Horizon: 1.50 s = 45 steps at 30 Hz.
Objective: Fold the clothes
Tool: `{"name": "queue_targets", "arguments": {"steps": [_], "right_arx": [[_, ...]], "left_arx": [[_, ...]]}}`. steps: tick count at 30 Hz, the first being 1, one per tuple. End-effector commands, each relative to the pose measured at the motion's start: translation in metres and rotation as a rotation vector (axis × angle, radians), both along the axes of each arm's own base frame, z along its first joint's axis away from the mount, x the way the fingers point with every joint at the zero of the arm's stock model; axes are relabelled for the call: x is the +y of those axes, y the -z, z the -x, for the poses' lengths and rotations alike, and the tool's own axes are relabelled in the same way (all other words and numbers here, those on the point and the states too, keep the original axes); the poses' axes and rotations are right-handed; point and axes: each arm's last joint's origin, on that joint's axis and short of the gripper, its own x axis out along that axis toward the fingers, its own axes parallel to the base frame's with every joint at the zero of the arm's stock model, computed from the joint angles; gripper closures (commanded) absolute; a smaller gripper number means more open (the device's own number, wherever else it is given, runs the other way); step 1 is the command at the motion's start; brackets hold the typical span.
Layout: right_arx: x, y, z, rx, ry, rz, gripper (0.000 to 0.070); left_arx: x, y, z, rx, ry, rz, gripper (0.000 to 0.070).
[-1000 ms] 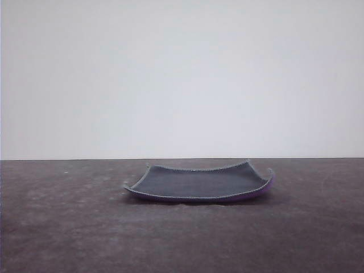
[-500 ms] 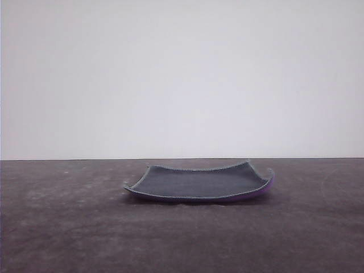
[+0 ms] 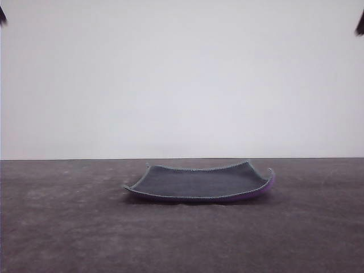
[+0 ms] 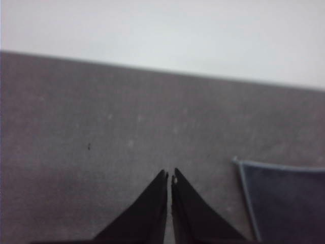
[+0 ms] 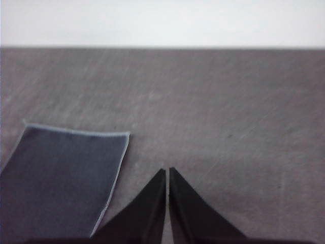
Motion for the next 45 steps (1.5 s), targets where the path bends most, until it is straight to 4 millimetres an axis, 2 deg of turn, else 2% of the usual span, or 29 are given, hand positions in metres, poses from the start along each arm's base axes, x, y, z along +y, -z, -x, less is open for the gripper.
{"name": "queue_targets", "arguments": {"steps": [1,6,9,13,17,18,19,22,23,24,25,26,28,33,38,41,45], "right_arx": [[0.001,0.004,-0.013,0.027,-0.016,0.005,0.0695],[0.001,0.030,-0.037,0.131,-0.027,-0.002,0.0695],[0.001,0.040,-0.045,0.173,-0.030,0.000,0.0695],[0.001,0.044,-0.048,0.185,-0.033,0.004,0.0695],[0.001,0.043,-0.048,0.181,-0.043,0.017,0.0689],[0.001,0.044,-0.048,0.183,-0.046,0.016,0.0670],[0.001,0.044,-0.047,0.184,-0.049,0.014,0.0639],[0.001,0.044,-0.047,0.183,-0.069,0.001,0.0323],[0.001,0.044,-0.047,0.184,-0.068,0.001,0.0222],[0.001,0.044,-0.047,0.185,-0.068,0.001,0.0168],[0.001,0.044,-0.047,0.185,-0.068,0.001,0.0147],[0.001,0.044,-0.047,0.186,-0.068,0.001,0.0147],[0.001,0.044,-0.047,0.187,-0.068,0.001,0.0147],[0.002,0.044,-0.047,0.187,-0.068,-0.004,0.0147],[0.005,0.044,-0.049,0.180,-0.138,-0.061,0.0147],[0.007,0.049,-0.056,0.187,-0.173,-0.111,0.0147],[0.014,0.065,-0.072,0.217,-0.222,-0.153,0.0147]], "left_arx": [[-0.001,0.000,-0.016,0.009,0.025,-0.048,0.0696],[-0.002,0.027,-0.048,0.125,0.039,-0.064,0.0696],[-0.004,0.042,-0.058,0.186,0.046,-0.064,0.0696],[-0.006,0.051,-0.063,0.227,0.055,-0.065,0.0696],[-0.007,0.050,-0.064,0.218,0.058,-0.067,0.0697],[-0.007,0.050,-0.064,0.212,0.058,-0.066,0.0697],[-0.007,0.049,-0.064,0.208,0.057,-0.065,0.0696],[-0.007,0.049,-0.064,0.211,0.055,-0.055,0.0687],[-0.007,0.050,-0.064,0.214,0.054,-0.046,0.0648],[-0.007,0.050,-0.064,0.216,0.056,-0.035,0.0597],[-0.008,0.050,-0.064,0.218,0.060,-0.024,0.0538],[-0.008,0.050,-0.064,0.219,0.066,-0.012,0.0463],[-0.008,0.050,-0.064,0.219,0.076,-0.003,0.0377],[-0.010,0.049,-0.064,0.223,0.097,0.032,0.0387],[-0.016,0.052,-0.068,0.219,0.240,0.141,0.0387],[-0.022,0.061,-0.079,0.229,0.297,0.192,0.0387],[-0.031,0.083,-0.099,0.264,0.342,0.225,0.0387]]}}
